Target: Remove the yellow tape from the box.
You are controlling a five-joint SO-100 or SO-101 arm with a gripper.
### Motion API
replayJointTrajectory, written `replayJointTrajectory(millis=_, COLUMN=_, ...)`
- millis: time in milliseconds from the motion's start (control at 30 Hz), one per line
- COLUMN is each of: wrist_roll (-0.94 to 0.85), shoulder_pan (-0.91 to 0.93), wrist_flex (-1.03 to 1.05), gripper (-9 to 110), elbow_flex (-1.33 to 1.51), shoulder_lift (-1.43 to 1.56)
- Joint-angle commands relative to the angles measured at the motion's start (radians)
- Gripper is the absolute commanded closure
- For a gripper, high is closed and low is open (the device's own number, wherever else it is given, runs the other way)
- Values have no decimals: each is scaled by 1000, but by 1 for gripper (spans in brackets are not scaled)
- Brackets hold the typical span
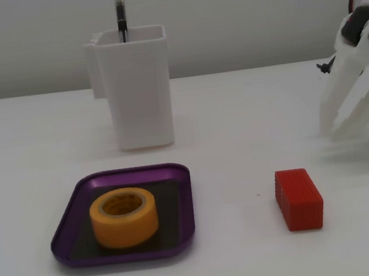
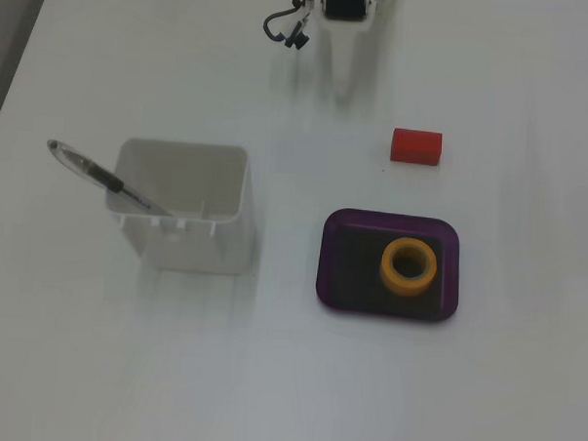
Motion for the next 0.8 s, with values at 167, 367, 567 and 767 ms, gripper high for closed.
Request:
replayJointTrajectory(millis=167, wrist_roll=2, shoulder_pan=-5, wrist_flex=-15, gripper=102, elbow_flex=8, shoulder_lift=49)
replayJointTrajectory(millis=367, wrist_roll=2, shoulder_pan=-5, wrist_flex=-15, gripper=102, elbow_flex=8, shoulder_lift=49)
replayJointTrajectory(millis=567, wrist_roll=2, shoulder_pan=-5, wrist_flex=-15, gripper=102, elbow_flex=8, shoulder_lift=49)
replayJointTrajectory(millis=767, wrist_roll=0, shoulder_pan=-15, wrist_flex=-15, gripper=102, elbow_flex=8, shoulder_lift=49)
